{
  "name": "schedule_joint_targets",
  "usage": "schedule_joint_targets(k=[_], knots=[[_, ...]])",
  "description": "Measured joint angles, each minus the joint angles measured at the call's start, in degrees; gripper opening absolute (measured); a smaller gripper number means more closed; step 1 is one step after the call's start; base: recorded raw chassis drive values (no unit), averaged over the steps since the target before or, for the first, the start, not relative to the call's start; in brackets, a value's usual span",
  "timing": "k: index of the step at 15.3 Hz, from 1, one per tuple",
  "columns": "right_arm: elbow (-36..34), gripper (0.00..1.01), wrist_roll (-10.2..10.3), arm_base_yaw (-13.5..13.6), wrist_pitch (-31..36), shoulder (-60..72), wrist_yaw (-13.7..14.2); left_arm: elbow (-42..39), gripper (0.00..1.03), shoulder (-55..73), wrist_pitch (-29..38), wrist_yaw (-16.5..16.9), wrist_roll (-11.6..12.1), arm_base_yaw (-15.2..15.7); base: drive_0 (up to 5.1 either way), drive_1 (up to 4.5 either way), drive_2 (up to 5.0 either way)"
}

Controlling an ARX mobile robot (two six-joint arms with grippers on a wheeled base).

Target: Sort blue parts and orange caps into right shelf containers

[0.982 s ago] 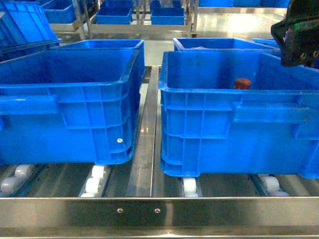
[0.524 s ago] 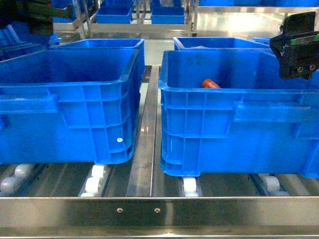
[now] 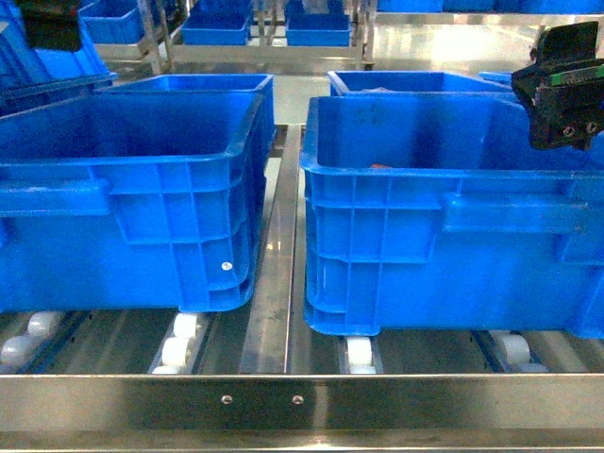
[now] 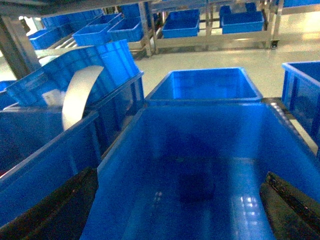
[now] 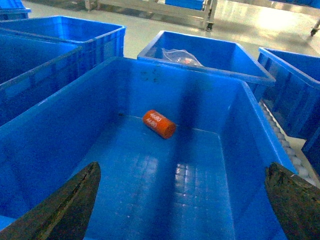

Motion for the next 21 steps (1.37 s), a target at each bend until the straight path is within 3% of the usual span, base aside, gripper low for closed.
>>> schedule_joint_targets(k=[1, 2, 3, 6, 10, 11, 13, 14, 15, 17, 21], knots=[[-0.9, 0.94, 0.6, 0.3, 4.5, 0.4, 2.1, -7.2, 0.93, -3.4, 6.0, 2.3, -1.4, 1.1, 0.0, 0.0, 0.0], [-4.2, 0.84, 2.7, 0.2, 11.6, -0.4, 6.0, -11.9, 0.83, -4.0, 10.9, 10.1, -3.7, 2.5, 0.0, 0.0, 0.0], [-8.5, 0.73, 3.8, -0.6, 15.1, -2.6, 6.5, -17.0, 0.7, -5.0, 12.9, 15.5, -5.5, 3.7, 0.0, 0.0, 0.0], [-16.3, 0.44, 5.2, -3.2, 17.2, -8.3, 5.5, -23.6, 0.41, -11.5, 15.1, 18.7, -6.8, 4.3, 0.0, 0.0, 0.0], [-25.2, 0.02, 5.2, -5.2, 17.3, -16.5, 2.8, -31.7, 0.01, -18.4, 14.3, 19.6, -7.3, 6.2, 0.0, 0.0, 0.0], [-27.1, 0.02, 5.4, -5.8, 16.8, -18.9, 2.4, -33.3, 0.02, -20.8, 13.8, 22.6, -7.4, 8.0, 0.0, 0.0, 0.0], [-30.8, 0.02, 5.5, -7.2, 15.0, -24.1, 1.3, -36.1, 0.02, -26.2, 12.3, 23.2, -7.5, 9.9, 0.0, 0.0, 0.0], [-32.2, 0.02, 5.5, -8.6, 13.8, -26.8, -0.9, -37.8, 0.02, -28.7, 10.8, 23.4, -7.5, 9.9, 0.0, 0.0, 0.0], [-34.6, 0.02, 5.6, -11.7, 11.0, -32.0, -2.6, -40.0, 0.02, -33.9, 7.7, 23.6, -7.5, 9.7, 0.0, 0.0, 0.0], [-37.2, 0.02, 5.6, -11.3, 14.1, -33.5, -3.1, -41.9, 0.02, -36.4, 9.1, 23.6, -7.5, 9.7, 0.0, 0.0, 0.0], [-38.8, 0.02, 5.6, -11.3, 10.3, -35.6, -3.1, -43.6, 0.02, -37.6, 8.0, 23.6, -7.5, 9.7, 0.0, 0.0, 0.0]])
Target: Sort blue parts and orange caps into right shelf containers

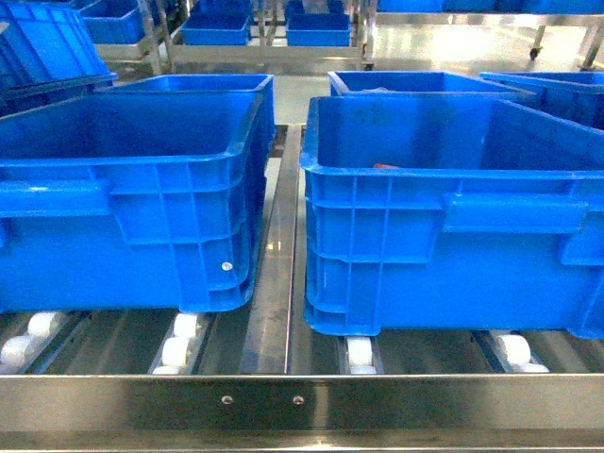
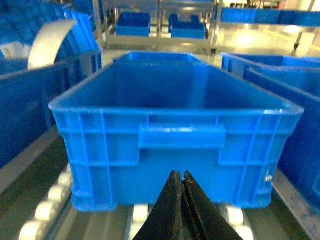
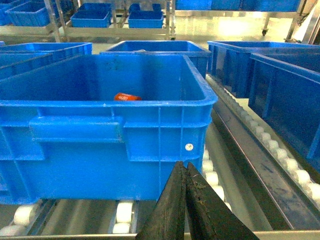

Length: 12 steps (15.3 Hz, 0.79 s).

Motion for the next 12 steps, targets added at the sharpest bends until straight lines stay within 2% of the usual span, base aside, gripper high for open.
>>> schedule_joint_targets(k=[6, 8, 12], knots=[[-1.2, 0.02, 0.0, 0.0, -15.5, -18.8, 0.0, -1.0, 0.02, -17.2, -15.4, 0.1, 0.0, 0.0, 0.0, 0.0, 0.0], [-1.2, 0.02, 0.0, 0.0, -24.6, -28.6, 0.0, -1.1, 0.02, -26.7, -24.3, 0.1, 0.0, 0.0, 0.0, 0.0, 0.0], [-1.2, 0.02, 0.0, 0.0, -31.8, -35.9, 0.0, -1.1, 0.02, -33.2, -30.7, 0.1, 0.0, 0.0, 0.0, 0.0, 0.0]])
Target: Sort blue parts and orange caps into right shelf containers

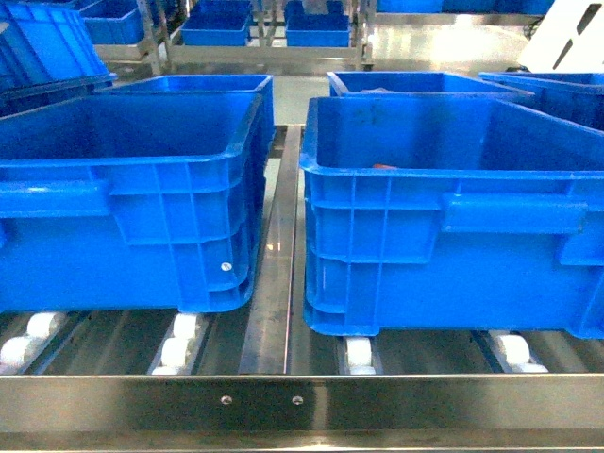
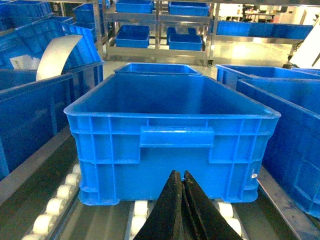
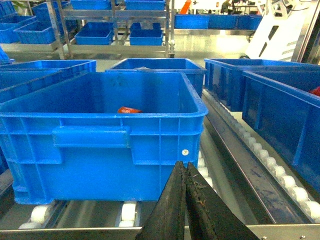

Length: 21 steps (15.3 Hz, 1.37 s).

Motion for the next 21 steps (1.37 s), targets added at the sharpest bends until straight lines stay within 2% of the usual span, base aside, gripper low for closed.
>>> schedule_joint_targets(k=[8, 9, 10, 11, 20, 21], knots=[[0.0, 0.02, 0.0, 0.0, -4.6, -4.5, 0.0, 0.0, 0.02, -4.2, -4.2, 0.0, 0.0, 0.0, 0.0, 0.0, 0.0], [0.0, 0.02, 0.0, 0.0, -5.9, -5.6, 0.0, 0.0, 0.02, -9.6, -12.8, 0.2, 0.0, 0.0, 0.0, 0.0, 0.0], [0.0, 0.02, 0.0, 0.0, -14.5, -11.2, -0.2, 0.0, 0.02, -13.6, -14.0, -0.1, 0.0, 0.0, 0.0, 0.0, 0.0], [0.0, 0.02, 0.0, 0.0, -14.7, -15.0, -0.1, 0.1, 0.02, -13.5, -14.3, 0.1, 0.0, 0.1, 0.0, 0.0, 0.0], [0.0, 0.02, 0.0, 0.0, -15.5, -14.9, 0.0, 0.0, 0.03, -13.5, -14.3, 0.0, -0.2, 0.0, 0.0, 0.0, 0.0], [0.0, 0.15, 0.0, 0.0, -15.5, -14.9, 0.0, 0.0, 0.15, -13.5, -14.3, 0.0, -0.1, 0.0, 0.0, 0.0, 0.0]])
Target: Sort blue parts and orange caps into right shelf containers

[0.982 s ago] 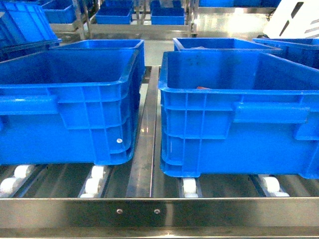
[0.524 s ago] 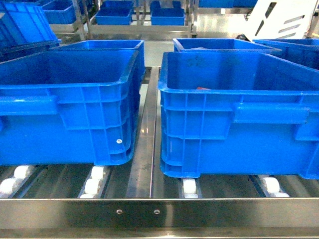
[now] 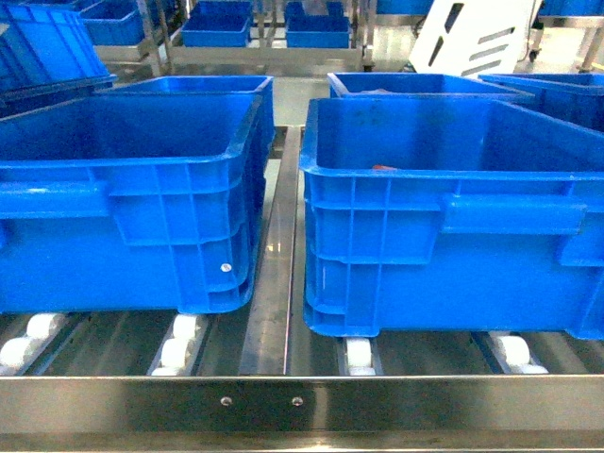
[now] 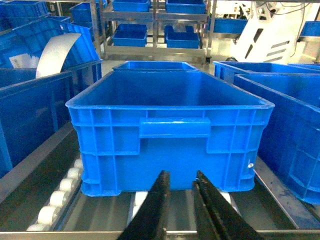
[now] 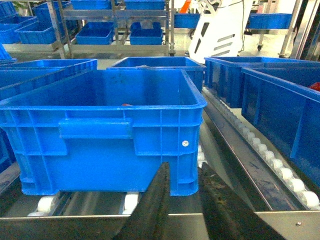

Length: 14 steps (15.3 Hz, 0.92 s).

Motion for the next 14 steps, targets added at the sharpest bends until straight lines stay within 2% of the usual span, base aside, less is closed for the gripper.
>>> schedule_joint_targets(k=[6, 7, 14], knots=[[0.0, 0.94, 0.0, 0.0, 0.0, 0.0, 0.0, 0.0, 0.95, 0.0, 0.0, 0.0, 0.0, 0.0, 0.0, 0.0, 0.0], [0.0, 0.99, 0.0, 0.0, 0.0, 0.0, 0.0, 0.0, 0.99, 0.0, 0.0, 0.0, 0.0, 0.0, 0.0, 0.0, 0.0], [0.0, 0.98, 0.0, 0.0, 0.0, 0.0, 0.0, 0.0, 0.98, 0.0, 0.0, 0.0, 0.0, 0.0, 0.0, 0.0, 0.0]])
